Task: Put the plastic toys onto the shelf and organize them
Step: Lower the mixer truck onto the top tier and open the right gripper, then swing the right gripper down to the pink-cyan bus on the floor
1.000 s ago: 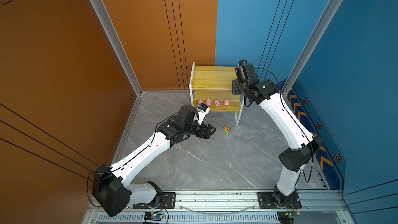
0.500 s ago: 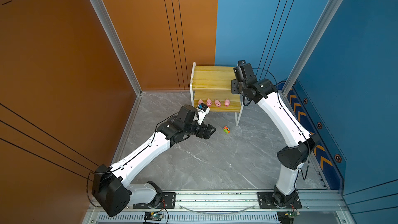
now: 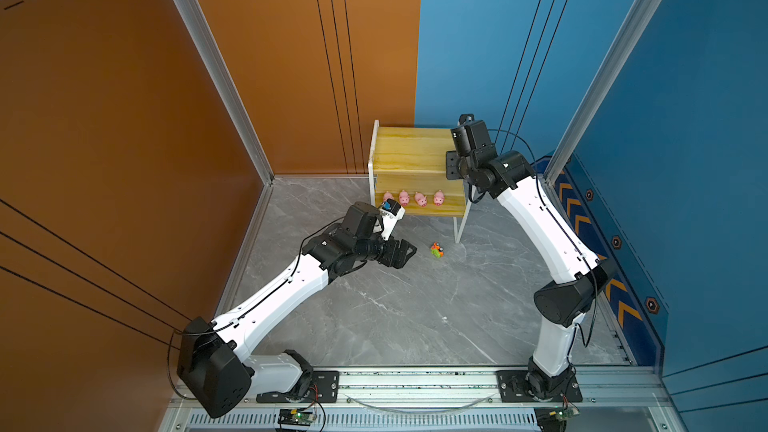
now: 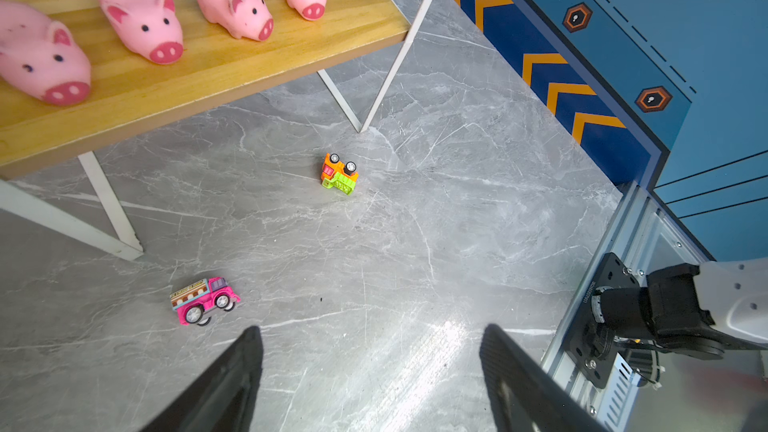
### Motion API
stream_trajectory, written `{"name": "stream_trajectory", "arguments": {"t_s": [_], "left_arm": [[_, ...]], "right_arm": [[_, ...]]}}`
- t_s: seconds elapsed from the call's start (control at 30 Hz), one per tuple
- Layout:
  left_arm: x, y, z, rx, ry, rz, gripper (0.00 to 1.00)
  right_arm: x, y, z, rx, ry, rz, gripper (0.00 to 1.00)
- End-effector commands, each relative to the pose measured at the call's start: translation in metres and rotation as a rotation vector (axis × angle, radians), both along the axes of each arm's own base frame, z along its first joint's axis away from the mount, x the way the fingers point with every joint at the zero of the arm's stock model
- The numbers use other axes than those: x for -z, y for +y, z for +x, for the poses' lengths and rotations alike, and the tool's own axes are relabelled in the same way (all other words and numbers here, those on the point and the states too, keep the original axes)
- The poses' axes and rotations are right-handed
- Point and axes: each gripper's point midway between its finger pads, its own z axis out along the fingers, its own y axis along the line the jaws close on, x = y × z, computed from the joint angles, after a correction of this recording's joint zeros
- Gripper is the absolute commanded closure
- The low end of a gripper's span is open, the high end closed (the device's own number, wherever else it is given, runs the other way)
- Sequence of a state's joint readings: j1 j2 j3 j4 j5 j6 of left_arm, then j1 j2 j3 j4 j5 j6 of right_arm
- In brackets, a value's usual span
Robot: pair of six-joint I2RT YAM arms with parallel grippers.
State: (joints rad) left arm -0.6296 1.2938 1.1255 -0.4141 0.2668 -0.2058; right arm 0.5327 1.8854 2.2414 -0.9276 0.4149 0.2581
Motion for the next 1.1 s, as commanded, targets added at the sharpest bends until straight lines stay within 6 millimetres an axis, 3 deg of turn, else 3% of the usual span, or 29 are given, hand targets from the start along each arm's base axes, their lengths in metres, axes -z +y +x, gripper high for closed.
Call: {"name": "stream_trajectory", "arguments": {"t_s": [0.0,0.23,0.4,0.53,0.63,0.77,0.8,1.0,1.07], "left_arm": [[0.004,-0.003,-0.006,0.033,0.006,-0.004,0.17],[0.004,-0.002,-0.006,0.031,0.006,-0.003,0.17],[0.005,-0.001,-0.005,0.024,0.006,0.002,0.17],[0.007,0.001,-0.002,0.009,0.010,0.004,0.17],[0.009,0.004,0.001,-0.005,0.009,0.015,0.17],[0.014,0.009,0.005,-0.038,0.011,0.035,0.16],[0.016,0.010,0.006,-0.053,0.013,0.041,0.16],[0.025,0.032,0.013,-0.199,0.018,0.122,0.16],[0.030,0.047,0.013,-0.272,0.051,0.127,0.17]], "right_arm": [[-0.017,-0.004,0.003,0.008,-0.050,0.005,0.44],[-0.033,0.000,0.003,0.000,-0.106,0.012,0.39],[-0.055,0.001,-0.002,-0.002,-0.176,0.023,0.37],[-0.085,0.001,-0.022,-0.013,-0.288,0.047,0.35],[-0.096,-0.005,-0.049,-0.023,-0.355,0.090,0.34],[-0.068,-0.005,-0.098,-0.080,-0.399,0.106,0.32],[-0.059,0.004,-0.116,-0.122,-0.410,0.120,0.31],[0.043,0.035,-0.186,-0.330,-0.323,0.129,0.31],[0.082,0.054,-0.204,-0.421,-0.280,0.158,0.31]]}}
